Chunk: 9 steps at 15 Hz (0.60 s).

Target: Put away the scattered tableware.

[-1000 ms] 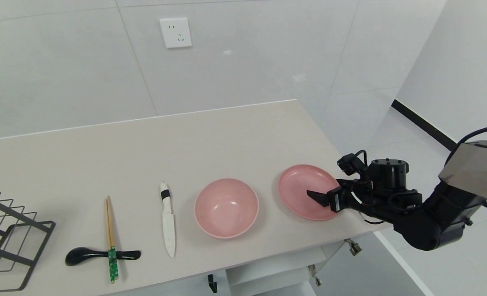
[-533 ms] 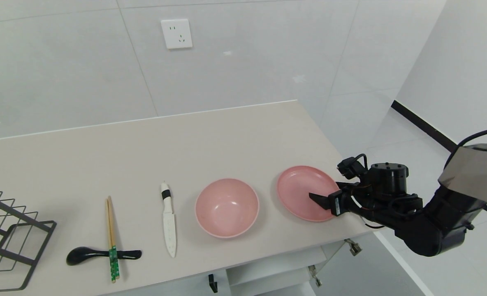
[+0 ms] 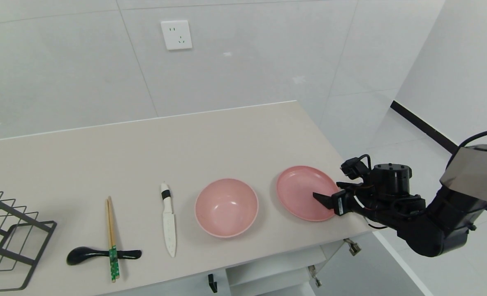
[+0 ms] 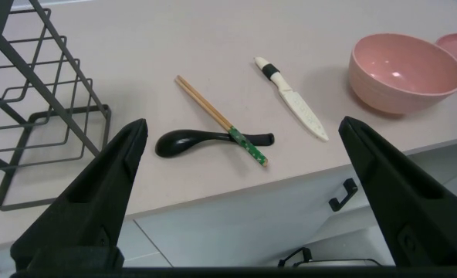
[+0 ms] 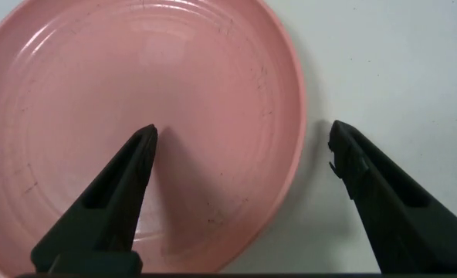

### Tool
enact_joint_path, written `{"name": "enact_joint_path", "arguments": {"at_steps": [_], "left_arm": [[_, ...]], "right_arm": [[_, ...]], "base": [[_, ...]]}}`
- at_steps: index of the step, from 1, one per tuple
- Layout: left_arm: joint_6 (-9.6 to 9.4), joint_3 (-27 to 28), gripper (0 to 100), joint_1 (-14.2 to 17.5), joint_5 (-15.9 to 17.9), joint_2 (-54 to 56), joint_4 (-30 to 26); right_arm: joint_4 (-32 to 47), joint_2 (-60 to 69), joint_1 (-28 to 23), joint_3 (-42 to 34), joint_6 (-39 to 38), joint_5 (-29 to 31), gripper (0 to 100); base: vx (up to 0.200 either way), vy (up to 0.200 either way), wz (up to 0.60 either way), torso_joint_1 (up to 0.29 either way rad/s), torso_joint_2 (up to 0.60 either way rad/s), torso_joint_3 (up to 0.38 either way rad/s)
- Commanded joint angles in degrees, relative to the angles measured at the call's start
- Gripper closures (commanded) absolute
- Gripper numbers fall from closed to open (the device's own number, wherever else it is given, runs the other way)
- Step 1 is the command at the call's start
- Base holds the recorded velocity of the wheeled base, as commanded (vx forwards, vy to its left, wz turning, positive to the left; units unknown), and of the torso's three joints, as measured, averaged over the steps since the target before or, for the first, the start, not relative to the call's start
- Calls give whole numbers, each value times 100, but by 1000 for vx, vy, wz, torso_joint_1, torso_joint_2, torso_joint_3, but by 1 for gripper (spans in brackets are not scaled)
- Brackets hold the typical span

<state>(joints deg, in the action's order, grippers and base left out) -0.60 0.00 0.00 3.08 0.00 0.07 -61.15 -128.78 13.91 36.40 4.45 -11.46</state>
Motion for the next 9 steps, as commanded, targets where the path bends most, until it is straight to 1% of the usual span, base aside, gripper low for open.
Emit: {"name": "enact_joint_path", "arguments": {"at_steps": [1, 3, 9], "left_arm": [[7, 0, 0, 0, -1, -9, 1], [7, 0, 0, 0, -1, -9, 1], [7, 0, 0, 0, -1, -9, 1]], "right_arm": [[-2, 81, 288, 16, -14, -41, 100], [-11, 99, 376, 7, -32, -41, 100], [-11, 125, 314, -89, -41, -32, 100]], "base": [[0, 0, 0, 0, 0, 0], [0, 0, 0, 0, 0, 0], [0, 0, 0, 0, 0, 0]]}}
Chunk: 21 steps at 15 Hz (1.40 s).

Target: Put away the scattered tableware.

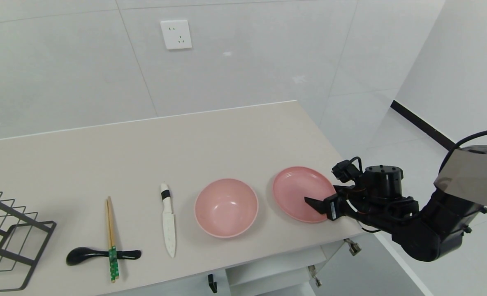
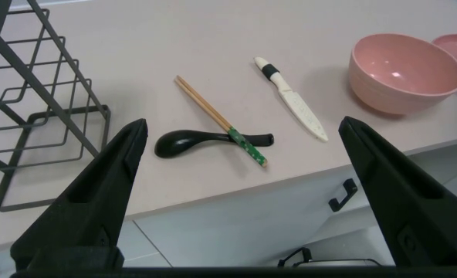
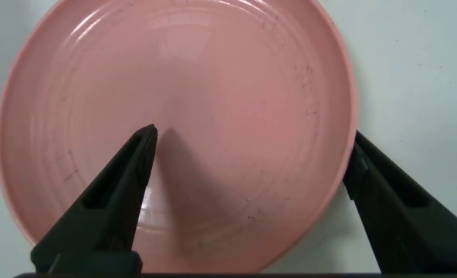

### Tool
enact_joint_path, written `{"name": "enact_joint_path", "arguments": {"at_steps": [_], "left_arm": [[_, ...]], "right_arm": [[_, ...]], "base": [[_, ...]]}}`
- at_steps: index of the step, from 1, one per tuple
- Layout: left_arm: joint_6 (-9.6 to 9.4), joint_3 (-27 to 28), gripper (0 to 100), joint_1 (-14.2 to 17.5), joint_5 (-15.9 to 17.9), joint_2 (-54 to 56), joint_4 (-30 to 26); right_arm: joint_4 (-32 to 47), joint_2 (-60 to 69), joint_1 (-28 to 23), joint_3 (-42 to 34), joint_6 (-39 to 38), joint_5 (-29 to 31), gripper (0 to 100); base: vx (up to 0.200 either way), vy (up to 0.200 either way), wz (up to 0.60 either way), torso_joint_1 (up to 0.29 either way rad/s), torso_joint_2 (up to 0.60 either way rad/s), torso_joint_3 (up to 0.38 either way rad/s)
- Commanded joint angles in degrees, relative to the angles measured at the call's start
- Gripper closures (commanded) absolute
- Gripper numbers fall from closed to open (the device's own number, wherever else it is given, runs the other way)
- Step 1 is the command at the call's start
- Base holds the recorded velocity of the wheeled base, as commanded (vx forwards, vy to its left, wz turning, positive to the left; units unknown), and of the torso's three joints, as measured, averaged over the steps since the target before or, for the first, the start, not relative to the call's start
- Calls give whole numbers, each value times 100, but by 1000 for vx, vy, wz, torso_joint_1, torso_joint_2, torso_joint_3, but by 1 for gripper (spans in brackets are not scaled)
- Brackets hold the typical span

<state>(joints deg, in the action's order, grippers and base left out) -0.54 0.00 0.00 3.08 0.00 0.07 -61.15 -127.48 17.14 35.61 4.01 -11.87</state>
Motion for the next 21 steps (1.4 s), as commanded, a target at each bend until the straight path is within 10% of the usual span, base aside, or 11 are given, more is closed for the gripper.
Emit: {"name": "enact_joint_path", "arguments": {"at_steps": [1, 14, 21], "left_arm": [[1, 0, 0, 0, -1, -9, 1], [1, 0, 0, 0, -1, -9, 1], [-34, 0, 0, 0, 52, -9, 10]], "right_arm": [[-11, 30, 0, 16, -14, 10, 100], [-161, 144, -97, -45, -58, 18, 100], [-451, 3176, -229, -467, -366, -8, 100]], "base": [[0, 0, 0, 0, 0, 0], [0, 0, 0, 0, 0, 0], [0, 0, 0, 0, 0, 0]]}}
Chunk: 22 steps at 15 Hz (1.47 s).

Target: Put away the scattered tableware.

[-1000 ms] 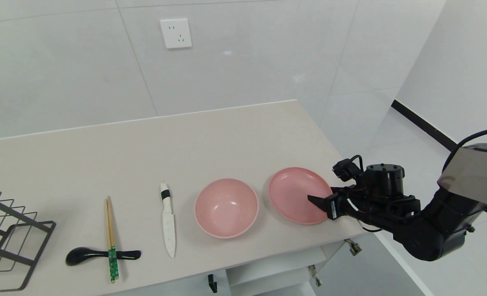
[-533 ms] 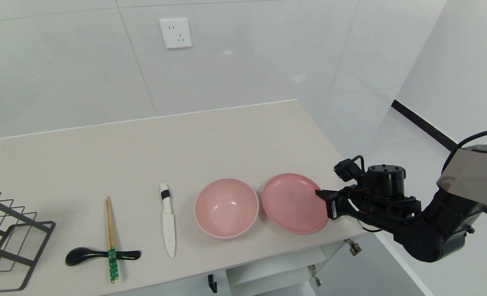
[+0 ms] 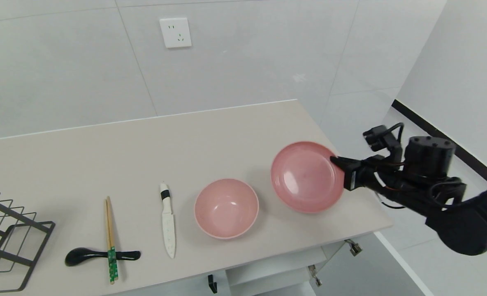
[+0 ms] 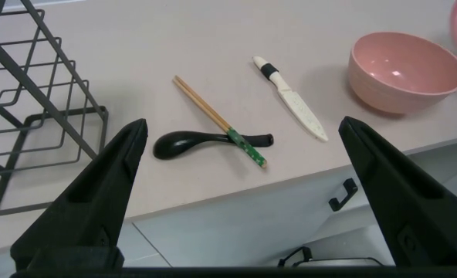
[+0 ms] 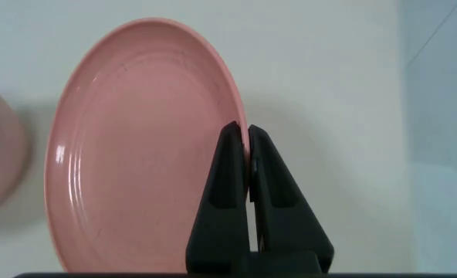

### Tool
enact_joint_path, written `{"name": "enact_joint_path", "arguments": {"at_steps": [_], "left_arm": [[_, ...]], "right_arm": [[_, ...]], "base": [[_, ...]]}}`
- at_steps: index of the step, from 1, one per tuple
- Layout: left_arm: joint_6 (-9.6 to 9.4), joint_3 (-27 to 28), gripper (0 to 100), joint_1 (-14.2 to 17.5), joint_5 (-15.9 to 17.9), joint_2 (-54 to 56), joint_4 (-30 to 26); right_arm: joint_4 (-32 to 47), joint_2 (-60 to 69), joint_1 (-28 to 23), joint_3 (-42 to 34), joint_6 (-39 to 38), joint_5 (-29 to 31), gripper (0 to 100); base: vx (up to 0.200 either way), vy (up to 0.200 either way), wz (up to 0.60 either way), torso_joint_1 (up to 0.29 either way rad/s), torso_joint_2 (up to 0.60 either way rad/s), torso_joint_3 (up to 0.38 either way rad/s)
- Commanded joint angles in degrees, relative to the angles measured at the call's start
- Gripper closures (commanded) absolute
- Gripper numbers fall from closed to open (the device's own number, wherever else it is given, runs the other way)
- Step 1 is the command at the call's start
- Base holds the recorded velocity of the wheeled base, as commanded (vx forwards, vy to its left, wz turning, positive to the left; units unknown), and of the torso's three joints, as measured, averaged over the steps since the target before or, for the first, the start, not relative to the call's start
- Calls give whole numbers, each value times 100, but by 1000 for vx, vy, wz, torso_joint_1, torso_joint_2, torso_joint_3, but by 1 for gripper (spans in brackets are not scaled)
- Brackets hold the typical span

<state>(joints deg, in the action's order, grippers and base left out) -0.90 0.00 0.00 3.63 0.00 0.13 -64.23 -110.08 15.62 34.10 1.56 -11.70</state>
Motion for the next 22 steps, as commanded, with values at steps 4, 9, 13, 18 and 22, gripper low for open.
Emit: {"name": "enact_joint_path", "arguments": {"at_steps": [4, 9, 13, 18, 22], "left_arm": [[37, 0, 0, 0, 15, -9, 13], [-182, 0, 0, 0, 278, 0, 31], [-191, 0, 0, 0, 428, 0, 1973], [828, 817, 0, -105, 1377, -694, 2017], [1910, 1696, 0, -1257, 1386, -1793, 2175]], "right_arm": [[-801, 2474, -173, -1529, -138, -43, 100], [-1557, 2825, -604, -2671, -7, -421, 100], [-1505, 3239, -674, -2619, 20, -429, 100], [-1496, 3291, -604, -2698, 29, -438, 100], [-1469, 3309, -533, -2715, 29, -429, 100]], "base": [[0, 0, 0, 0, 0, 0], [0, 0, 0, 0, 0, 0], [0, 0, 0, 0, 0, 0], [0, 0, 0, 0, 0, 0], [0, 0, 0, 0, 0, 0]]}}
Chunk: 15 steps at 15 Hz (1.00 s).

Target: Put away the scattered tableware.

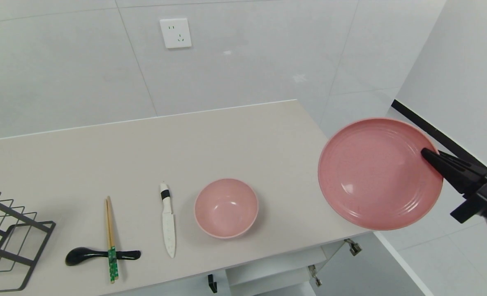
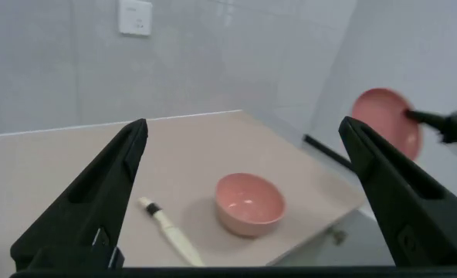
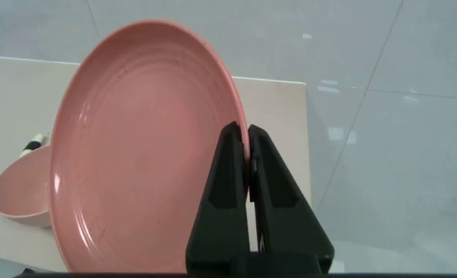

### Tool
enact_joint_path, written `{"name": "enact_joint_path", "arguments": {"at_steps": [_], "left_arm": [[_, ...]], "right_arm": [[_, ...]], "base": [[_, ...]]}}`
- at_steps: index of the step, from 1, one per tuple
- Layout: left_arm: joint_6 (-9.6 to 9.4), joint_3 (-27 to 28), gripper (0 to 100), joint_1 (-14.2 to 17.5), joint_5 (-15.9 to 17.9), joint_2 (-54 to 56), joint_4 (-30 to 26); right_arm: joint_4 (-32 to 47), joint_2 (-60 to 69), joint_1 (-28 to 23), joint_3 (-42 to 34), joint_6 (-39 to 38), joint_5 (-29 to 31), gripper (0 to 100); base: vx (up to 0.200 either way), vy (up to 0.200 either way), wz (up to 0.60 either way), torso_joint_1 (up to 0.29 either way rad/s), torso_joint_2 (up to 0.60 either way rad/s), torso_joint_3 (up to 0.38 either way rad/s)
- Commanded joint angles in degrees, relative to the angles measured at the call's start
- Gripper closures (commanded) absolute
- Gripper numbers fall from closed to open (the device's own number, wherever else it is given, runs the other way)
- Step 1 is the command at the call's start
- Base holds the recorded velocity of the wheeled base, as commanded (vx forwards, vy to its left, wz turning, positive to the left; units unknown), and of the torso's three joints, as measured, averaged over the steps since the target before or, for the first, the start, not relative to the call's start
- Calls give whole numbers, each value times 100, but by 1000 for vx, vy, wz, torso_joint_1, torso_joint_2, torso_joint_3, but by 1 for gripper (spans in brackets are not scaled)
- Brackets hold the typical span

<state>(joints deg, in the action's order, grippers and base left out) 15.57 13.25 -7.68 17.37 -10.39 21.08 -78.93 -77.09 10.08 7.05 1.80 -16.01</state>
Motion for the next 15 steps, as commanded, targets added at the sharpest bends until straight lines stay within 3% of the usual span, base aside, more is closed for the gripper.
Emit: {"name": "enact_joint_path", "arguments": {"at_steps": [1, 2, 3, 4, 6, 8, 9, 11, 12, 13, 15], "left_arm": [[394, 389, 0, -559, 21, -1018, 406], [412, 398, 0, -603, 56, -1211, 705], [403, 398, 0, -700, 214, -1765, 1496], [403, 389, 0, -709, 240, -1967, 1751], [421, 125, 0, -867, 249, -3233, 3192], [465, -103, 0, -1552, 363, -3751, 4001], [843, -332, 0, -1737, 750, -3936, 4299], [1115, -534, 0, -1702, 987, -3962, 4159], [1115, -534, 0, -1702, 987, -3962, 4159], [1115, -341, 0, -1658, 961, -4244, 3517], [1062, -191, 0, -1579, 935, -4516, 3122]], "right_arm": [[10, 10, 82, -37, 4, 1, 100], [27, 10, 117, -72, 4, 1, 100], [36, 1, 196, -142, 13, -8, 100], [45, 1, 231, -160, 13, 1, 100], [54, 1, 407, -204, 13, 1, 100], [54, 10, 433, -239, 22, 1, 100], [54, 19, 451, -256, 22, -8, 100], [62, 45, 495, -265, 22, 1, 100], [62, 45, 495, -265, 22, 1, 100], [71, 45, 521, -327, 22, 1, 100], [71, 36, 521, -379, 22, 1, 100]], "base": [[0, 0, 0, 0, 0, 0], [0, 0, 0, 0, 0, 0], [0, 0, 0, 0, 0, 0], [0, 0, 0, 0, 0, 0], [0, 0, 0, 0, 0, 0], [0, 0, 0, 0, 0, 0], [0, 0, 0, 0, 0, 0], [0, 0, 0, 0, 0, 0], [0, 0, 0, 0, 0, 0], [0, 0, 0, 0, 0, 0], [0, 0, 0, 0, 0, 0]]}}
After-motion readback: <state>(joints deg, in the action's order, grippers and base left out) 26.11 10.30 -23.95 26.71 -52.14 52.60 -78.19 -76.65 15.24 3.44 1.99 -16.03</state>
